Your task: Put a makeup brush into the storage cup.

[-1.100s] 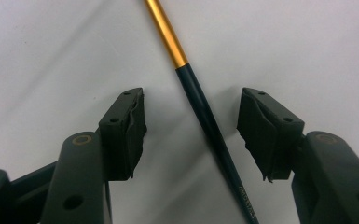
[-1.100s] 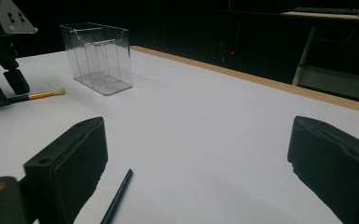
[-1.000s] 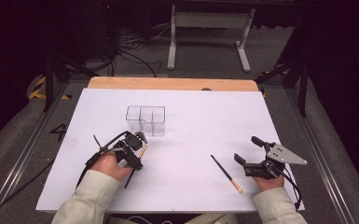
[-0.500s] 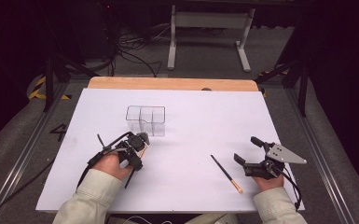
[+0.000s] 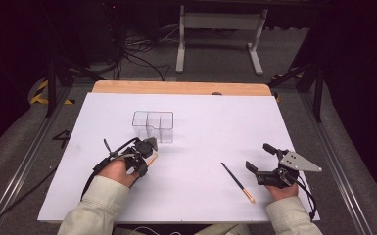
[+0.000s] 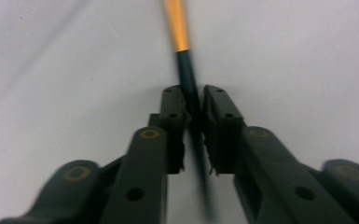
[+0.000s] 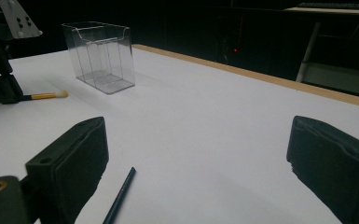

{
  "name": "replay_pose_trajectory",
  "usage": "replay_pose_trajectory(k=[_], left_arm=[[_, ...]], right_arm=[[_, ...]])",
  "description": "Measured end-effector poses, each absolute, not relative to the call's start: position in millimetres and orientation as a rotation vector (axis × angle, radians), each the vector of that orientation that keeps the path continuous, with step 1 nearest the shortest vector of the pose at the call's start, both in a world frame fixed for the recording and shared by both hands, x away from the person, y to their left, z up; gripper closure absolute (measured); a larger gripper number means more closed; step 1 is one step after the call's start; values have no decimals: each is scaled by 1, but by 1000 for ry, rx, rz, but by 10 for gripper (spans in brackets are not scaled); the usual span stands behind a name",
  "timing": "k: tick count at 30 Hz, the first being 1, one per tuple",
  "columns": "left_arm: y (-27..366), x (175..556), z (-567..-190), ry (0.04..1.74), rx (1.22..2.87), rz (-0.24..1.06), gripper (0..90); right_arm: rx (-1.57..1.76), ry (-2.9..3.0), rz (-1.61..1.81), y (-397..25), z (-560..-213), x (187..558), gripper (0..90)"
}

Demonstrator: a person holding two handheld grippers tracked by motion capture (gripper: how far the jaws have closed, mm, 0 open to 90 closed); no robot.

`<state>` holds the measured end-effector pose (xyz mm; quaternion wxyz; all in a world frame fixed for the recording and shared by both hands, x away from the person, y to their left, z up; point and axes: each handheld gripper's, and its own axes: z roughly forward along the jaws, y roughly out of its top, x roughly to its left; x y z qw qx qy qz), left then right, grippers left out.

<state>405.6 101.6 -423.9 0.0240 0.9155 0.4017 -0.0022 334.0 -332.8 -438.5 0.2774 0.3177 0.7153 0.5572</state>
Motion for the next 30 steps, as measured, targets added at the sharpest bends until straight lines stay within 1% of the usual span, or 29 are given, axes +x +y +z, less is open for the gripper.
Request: replay_pose_trajectory(k=[10,15,20,30], left_arm=[[101,406,-424,1180,2862,-3,828],[107,406,-422,1151,2834,-40,829],[110,403,-411,1089,2791,-66,831],[114,393,-385,1004,2718,-18,831]], right_arm=[[852,1922,1490,-333,-439,334,63],[854,1924,1487,-333,-439,334,63],[857,1927,1481,-332,-439,335,63],[865,1931,1469,-332,-441,336,62]])
